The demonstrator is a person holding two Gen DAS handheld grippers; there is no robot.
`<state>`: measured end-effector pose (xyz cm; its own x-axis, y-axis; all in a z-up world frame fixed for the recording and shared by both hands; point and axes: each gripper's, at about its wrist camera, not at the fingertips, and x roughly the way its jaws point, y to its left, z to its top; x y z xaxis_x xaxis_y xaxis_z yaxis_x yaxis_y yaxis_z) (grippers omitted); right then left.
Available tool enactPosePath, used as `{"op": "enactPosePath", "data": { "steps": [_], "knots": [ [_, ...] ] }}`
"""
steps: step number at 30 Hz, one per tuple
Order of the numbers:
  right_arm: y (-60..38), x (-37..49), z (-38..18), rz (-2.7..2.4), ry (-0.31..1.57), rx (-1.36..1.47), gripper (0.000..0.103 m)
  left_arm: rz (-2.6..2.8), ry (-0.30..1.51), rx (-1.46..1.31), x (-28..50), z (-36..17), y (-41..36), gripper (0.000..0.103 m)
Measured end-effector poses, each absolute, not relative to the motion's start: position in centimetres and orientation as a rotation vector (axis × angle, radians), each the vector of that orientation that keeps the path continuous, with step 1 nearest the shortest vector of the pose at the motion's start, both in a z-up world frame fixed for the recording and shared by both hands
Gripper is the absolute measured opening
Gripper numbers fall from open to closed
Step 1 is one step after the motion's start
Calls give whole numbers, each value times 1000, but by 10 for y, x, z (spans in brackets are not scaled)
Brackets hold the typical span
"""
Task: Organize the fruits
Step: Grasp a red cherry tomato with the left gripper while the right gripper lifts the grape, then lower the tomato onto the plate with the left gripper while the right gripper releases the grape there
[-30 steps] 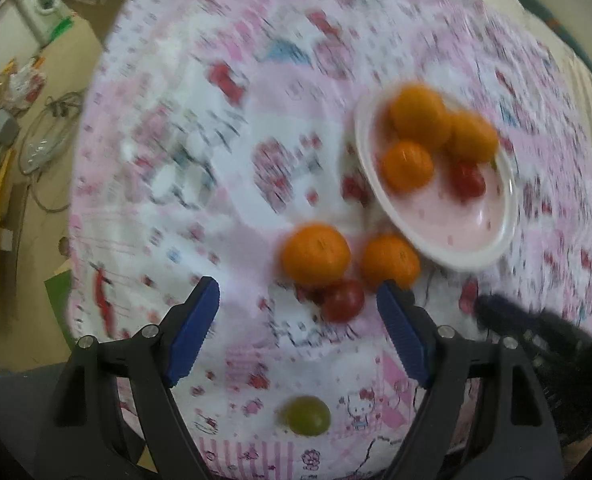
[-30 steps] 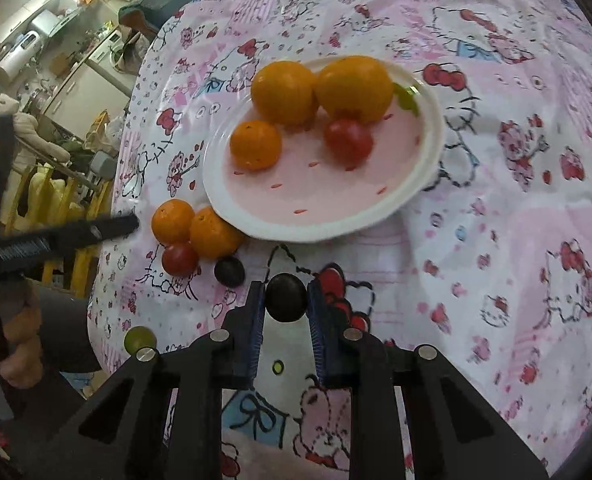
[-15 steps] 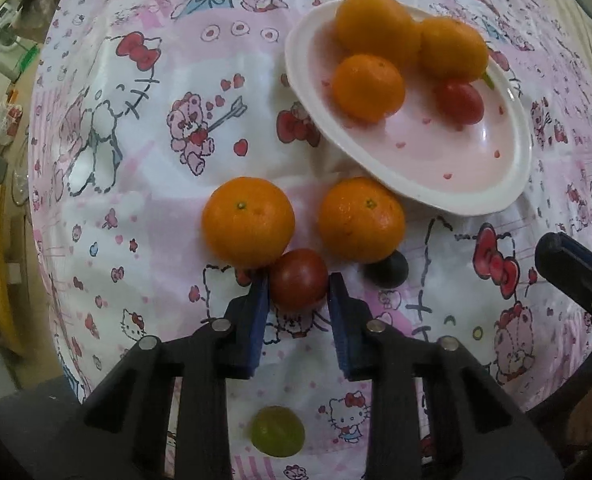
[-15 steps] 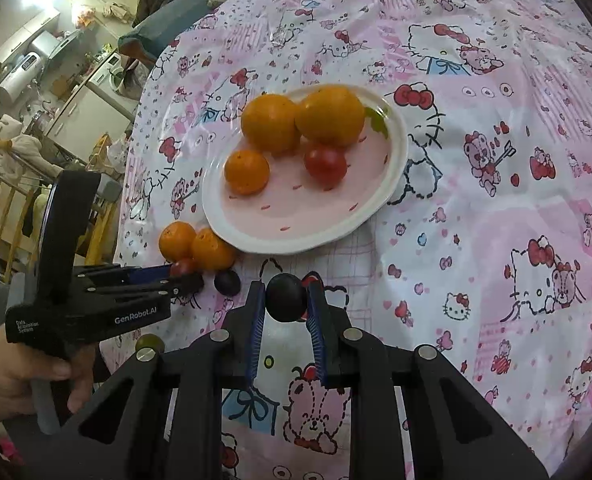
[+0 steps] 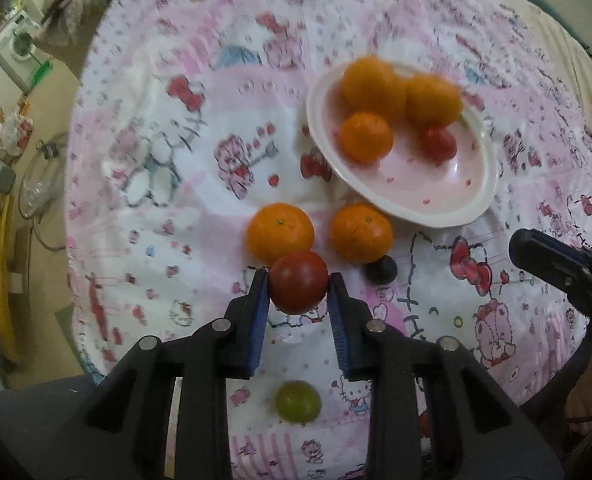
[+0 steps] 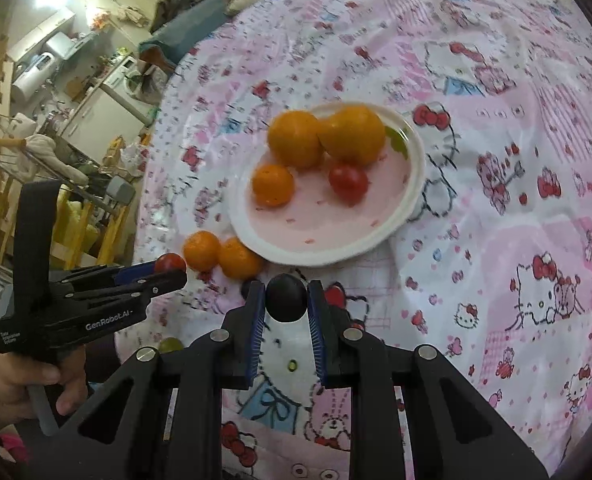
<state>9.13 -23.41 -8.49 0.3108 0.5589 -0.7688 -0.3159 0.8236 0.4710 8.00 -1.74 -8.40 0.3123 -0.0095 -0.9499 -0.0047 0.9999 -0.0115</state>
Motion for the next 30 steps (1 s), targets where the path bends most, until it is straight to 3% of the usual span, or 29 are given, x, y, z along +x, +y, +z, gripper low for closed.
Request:
{"op": "enactPosePath", "data": {
  "steps": [19,30],
  "knots": [
    [-269,103,-34,548,957,333,22,-3,1134,8,112,-45,-28,25],
    [-290,138,-33,503,965,353,23,-53,1109,72,154,-37,-48,25]
  ]
}}
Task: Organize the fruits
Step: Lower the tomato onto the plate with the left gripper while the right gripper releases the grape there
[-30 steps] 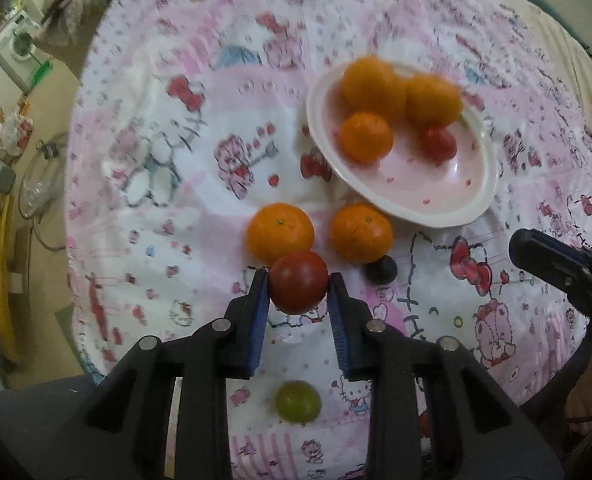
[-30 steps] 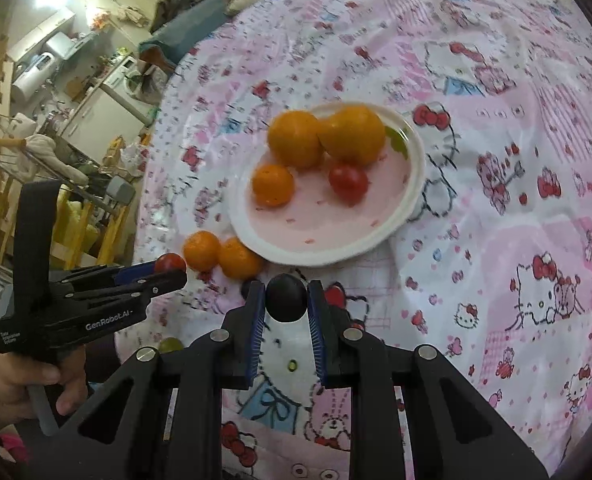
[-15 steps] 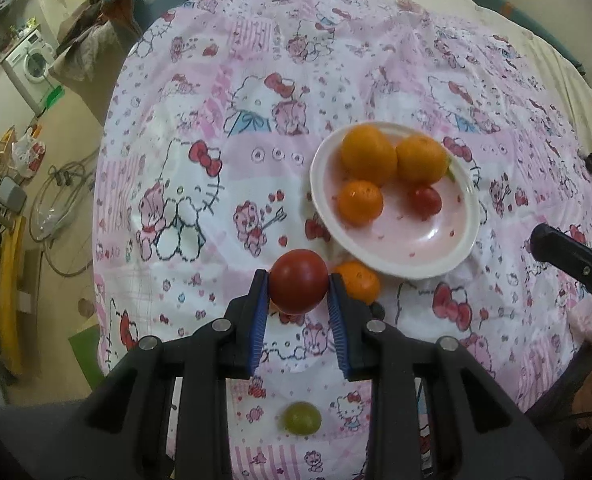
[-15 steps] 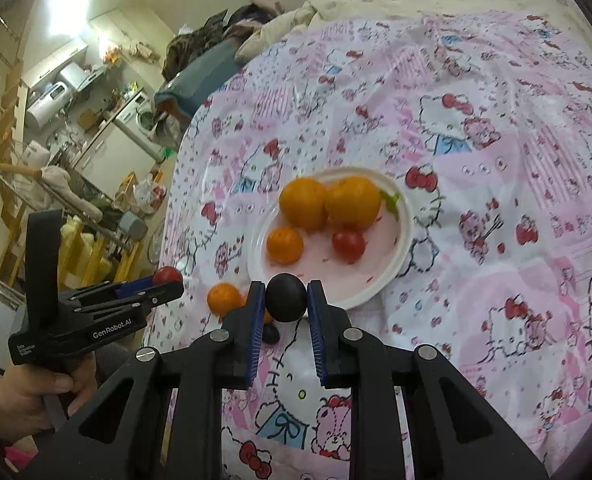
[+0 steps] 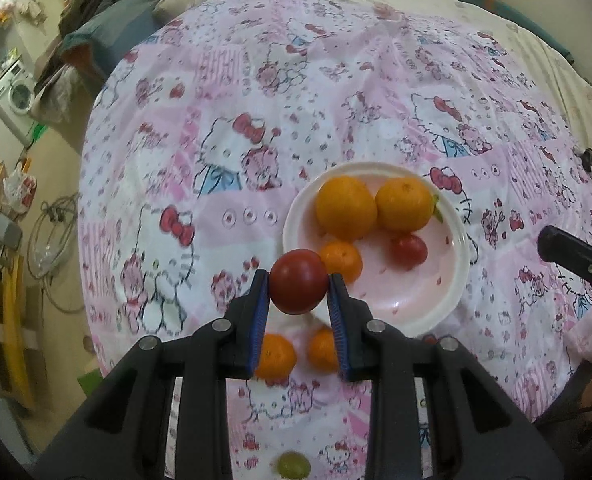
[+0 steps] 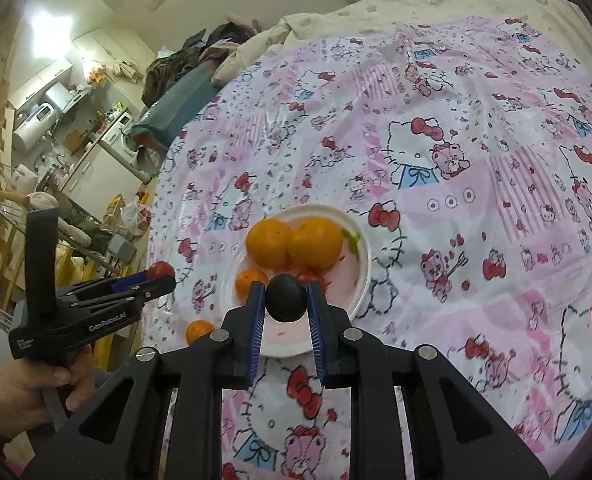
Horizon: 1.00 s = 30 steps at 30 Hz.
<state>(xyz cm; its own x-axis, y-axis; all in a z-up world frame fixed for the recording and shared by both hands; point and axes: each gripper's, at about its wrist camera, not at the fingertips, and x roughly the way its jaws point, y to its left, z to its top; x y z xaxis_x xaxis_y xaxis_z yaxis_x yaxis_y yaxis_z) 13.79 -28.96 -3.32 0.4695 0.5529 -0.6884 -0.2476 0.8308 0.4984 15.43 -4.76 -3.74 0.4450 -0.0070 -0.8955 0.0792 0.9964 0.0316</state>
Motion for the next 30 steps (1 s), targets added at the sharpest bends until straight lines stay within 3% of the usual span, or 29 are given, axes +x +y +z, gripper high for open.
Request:
{"op": "enactPosePath", "data": {
  "steps": [17,30],
  "knots": [
    [-269,206,-104,484,1195,368,23,-171,1179,70,196,-88,-77,25],
    [-266,212,-121,457,1232,390,24,-223,1178,149,199,-100,-104,26]
  ]
}}
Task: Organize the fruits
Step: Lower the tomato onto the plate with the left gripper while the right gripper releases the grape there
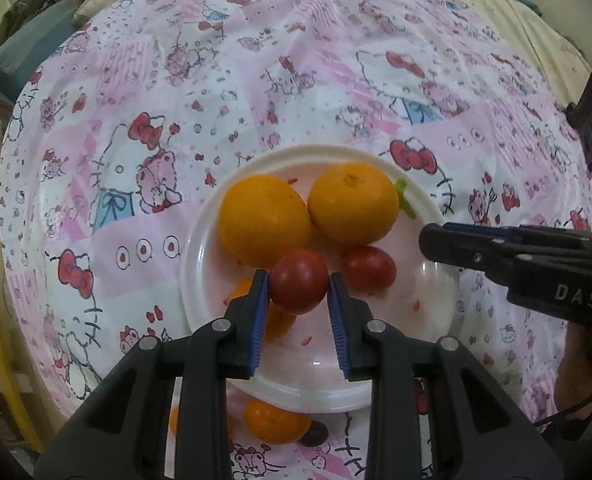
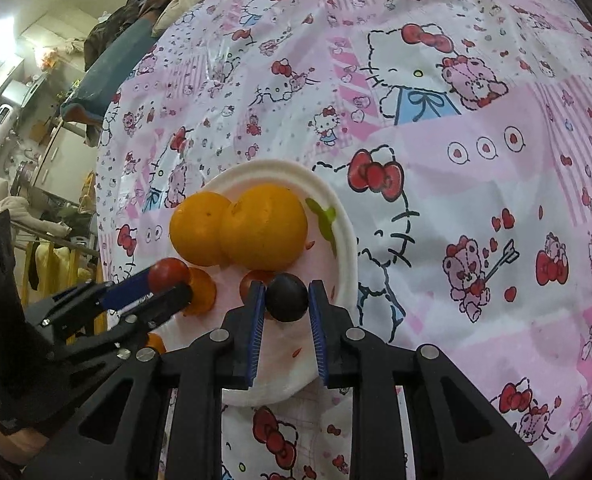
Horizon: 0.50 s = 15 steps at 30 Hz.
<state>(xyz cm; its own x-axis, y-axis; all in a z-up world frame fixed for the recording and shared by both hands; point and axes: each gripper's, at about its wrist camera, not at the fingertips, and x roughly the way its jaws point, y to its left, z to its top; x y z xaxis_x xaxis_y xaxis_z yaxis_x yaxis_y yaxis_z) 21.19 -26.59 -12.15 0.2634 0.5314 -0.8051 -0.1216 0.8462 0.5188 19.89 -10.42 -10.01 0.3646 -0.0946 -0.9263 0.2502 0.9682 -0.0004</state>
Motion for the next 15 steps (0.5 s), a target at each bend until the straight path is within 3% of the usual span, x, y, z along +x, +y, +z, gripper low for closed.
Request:
{"op": "enactPosePath", "data": {
  "steps": [15],
  "knots": [
    [-275,205,-119,443,1218,399,26,-185,1154,195,204,-104,-109,26]
  ]
}}
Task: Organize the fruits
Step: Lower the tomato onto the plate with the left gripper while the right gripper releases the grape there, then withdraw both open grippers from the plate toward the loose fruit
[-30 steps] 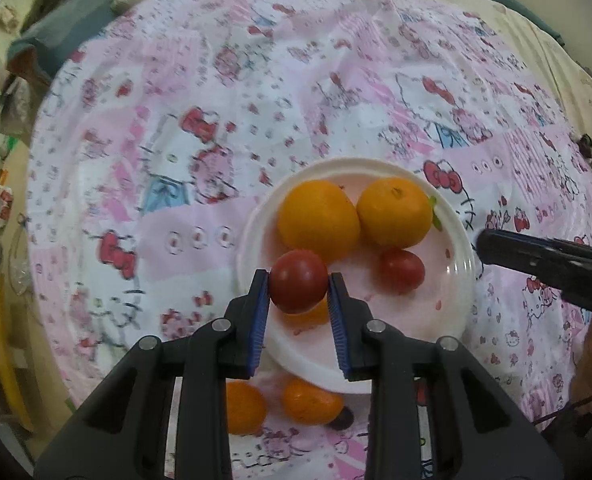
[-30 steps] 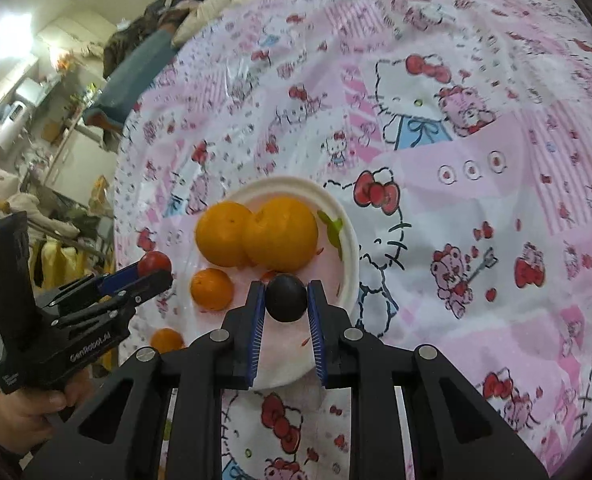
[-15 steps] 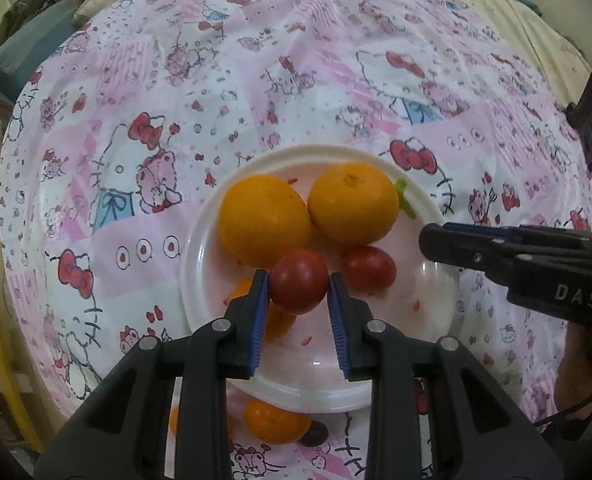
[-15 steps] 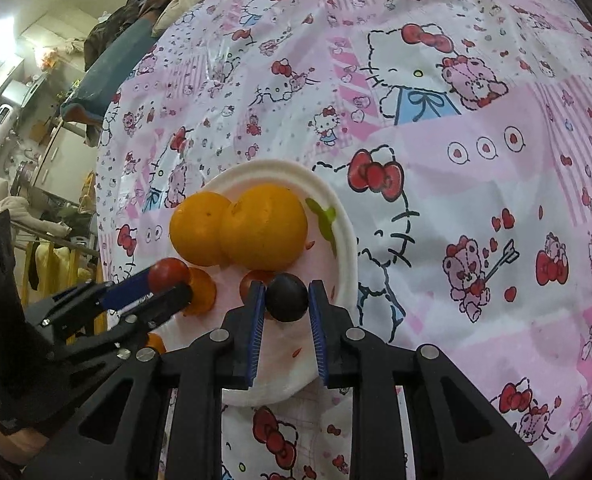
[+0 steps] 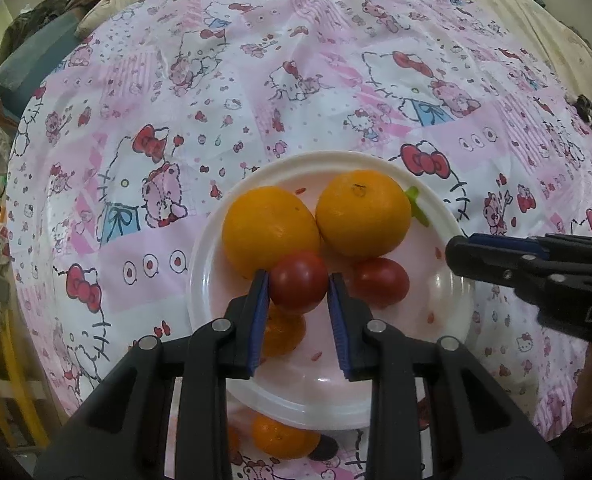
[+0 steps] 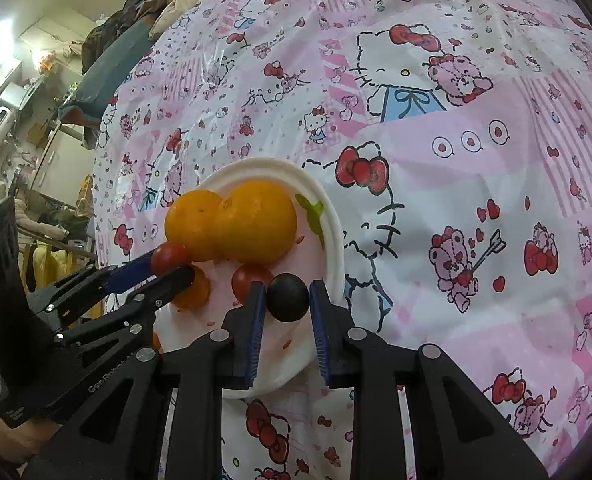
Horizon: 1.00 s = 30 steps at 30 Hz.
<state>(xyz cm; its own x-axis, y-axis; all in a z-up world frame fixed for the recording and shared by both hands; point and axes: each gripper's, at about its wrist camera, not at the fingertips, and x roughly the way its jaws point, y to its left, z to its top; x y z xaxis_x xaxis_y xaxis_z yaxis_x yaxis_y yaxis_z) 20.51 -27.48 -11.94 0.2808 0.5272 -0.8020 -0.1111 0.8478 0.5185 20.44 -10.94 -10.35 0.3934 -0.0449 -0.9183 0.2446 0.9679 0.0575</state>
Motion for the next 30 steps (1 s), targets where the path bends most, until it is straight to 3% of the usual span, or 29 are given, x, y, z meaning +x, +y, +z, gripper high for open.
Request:
{"op": "enactPosePath", "data": {
  "steps": [11,12,14,15,16,18,20,22,24,30],
  "knots": [
    [-281,208,-115,412,1210,393,26,-184,1171,193,204,-106,-107,26],
    [-283,208,-115,409,1208,399,26,-183,1174,189,204,-106,-106,30],
    [-285,208,-114,406,1208,408,30,-175,1164,182,203,-105,-104,46],
    [-286,207,-114,411,1211,412,38,-174,1158,180,203,-104,-104,52],
    [-287,206,-114,411,1212,416,51,-171,1149,179,202,-102,-103,53],
    [-290,205,-112,401,1196,428,67,-177,1149,176,202,-102,-103,54],
    [-294,205,-111,391,1186,432,67,-183,1154,161,202,-102,-102,59],
    [-298,206,-111,385,1186,451,67,-189,1156,142,201,-101,-101,73],
    [-302,207,-111,378,1185,463,67,-201,1152,135,200,-100,-101,79],
    [-301,211,-103,373,1160,479,71,-194,1121,125,193,-92,-93,79]
  ]
}}
